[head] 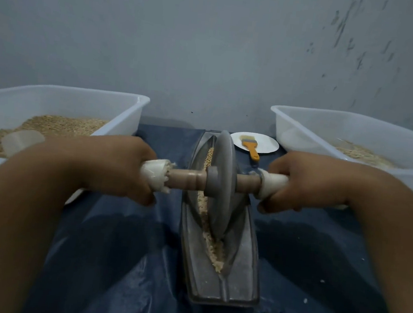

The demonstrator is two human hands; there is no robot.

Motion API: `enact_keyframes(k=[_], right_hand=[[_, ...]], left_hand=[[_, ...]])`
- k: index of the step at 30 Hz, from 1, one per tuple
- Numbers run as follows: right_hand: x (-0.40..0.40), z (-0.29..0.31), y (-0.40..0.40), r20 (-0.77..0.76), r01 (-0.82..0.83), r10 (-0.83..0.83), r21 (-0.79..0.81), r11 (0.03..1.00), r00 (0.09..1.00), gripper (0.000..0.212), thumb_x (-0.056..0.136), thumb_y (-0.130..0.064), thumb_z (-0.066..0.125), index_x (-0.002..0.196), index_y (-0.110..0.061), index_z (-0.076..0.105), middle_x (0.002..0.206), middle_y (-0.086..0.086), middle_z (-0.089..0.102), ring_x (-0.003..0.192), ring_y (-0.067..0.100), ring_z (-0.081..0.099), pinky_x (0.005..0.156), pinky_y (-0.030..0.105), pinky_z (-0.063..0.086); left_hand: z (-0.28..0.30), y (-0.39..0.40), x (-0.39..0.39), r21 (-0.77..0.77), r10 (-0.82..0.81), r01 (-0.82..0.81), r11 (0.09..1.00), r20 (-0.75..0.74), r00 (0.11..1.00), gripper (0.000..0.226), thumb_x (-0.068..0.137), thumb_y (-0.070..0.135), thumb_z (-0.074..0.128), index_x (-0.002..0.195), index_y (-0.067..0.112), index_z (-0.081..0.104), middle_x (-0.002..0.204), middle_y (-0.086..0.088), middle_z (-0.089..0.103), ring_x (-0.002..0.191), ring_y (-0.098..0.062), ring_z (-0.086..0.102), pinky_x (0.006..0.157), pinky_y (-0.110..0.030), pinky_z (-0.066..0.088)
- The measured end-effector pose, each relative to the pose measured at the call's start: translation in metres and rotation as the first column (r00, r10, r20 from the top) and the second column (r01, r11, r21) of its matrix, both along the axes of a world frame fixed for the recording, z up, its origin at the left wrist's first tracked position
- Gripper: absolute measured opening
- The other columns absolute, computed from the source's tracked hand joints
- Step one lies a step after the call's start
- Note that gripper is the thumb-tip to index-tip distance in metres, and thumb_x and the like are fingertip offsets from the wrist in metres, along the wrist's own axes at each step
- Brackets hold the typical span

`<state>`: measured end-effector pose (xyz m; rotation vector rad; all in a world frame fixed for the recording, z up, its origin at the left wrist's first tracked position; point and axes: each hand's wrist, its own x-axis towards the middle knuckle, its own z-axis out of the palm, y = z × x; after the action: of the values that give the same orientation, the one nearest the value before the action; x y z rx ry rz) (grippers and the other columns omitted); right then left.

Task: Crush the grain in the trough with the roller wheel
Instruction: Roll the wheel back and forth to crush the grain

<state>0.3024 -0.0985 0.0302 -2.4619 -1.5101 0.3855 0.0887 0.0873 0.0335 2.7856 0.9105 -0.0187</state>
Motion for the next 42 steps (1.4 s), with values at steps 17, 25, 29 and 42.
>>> enact_keyframes(k=[17,25,29,42], right_hand=[[0.003,-0.012,0.013,0.230,0.018,-0.049,0.137,0.990,0.972,0.023,0.069,-0.044,0.078,0.077,-0.029,0.063,0.075,-0.004,0.066,0.074,0.016,0.063,0.069,0.034,0.051],[-0.006,0.015,-0.015,-0.185,-0.101,0.066,-0.187,0.977,0.980,0.034,0.049,-0.052,0.076,0.078,-0.035,0.071,0.071,-0.003,0.074,0.058,0.012,0.068,0.050,0.016,0.047],[-0.001,0.001,-0.001,-0.003,-0.021,0.021,-0.033,0.999,1.000,0.023,0.063,-0.048,0.082,0.076,-0.037,0.067,0.068,-0.006,0.070,0.061,0.009,0.066,0.054,0.024,0.049],[-0.007,0.012,-0.011,-0.124,-0.047,0.025,-0.174,0.984,0.992,0.028,0.060,-0.047,0.080,0.075,-0.027,0.067,0.063,-0.002,0.070,0.053,0.010,0.064,0.048,0.018,0.046]], left_hand=[[-0.010,0.003,0.008,0.123,0.010,-0.025,0.992,0.125,0.992,0.019,0.067,0.031,0.079,0.081,0.028,0.066,0.064,0.008,0.061,0.058,-0.005,0.056,0.050,-0.023,0.035],[0.002,-0.002,-0.010,-0.052,-0.066,0.062,0.997,-0.074,0.995,0.027,0.059,0.038,0.078,0.083,0.042,0.065,0.061,0.011,0.068,0.052,-0.003,0.062,0.049,-0.018,0.044],[-0.005,0.001,0.002,0.076,-0.022,0.019,0.997,0.041,0.999,0.024,0.062,0.037,0.080,0.080,0.033,0.066,0.067,0.009,0.066,0.060,-0.005,0.061,0.056,-0.024,0.045],[-0.001,0.004,-0.005,-0.046,-0.040,0.038,0.998,-0.037,0.999,0.030,0.056,0.042,0.082,0.082,0.036,0.068,0.065,0.012,0.068,0.058,-0.005,0.064,0.053,-0.020,0.044]])
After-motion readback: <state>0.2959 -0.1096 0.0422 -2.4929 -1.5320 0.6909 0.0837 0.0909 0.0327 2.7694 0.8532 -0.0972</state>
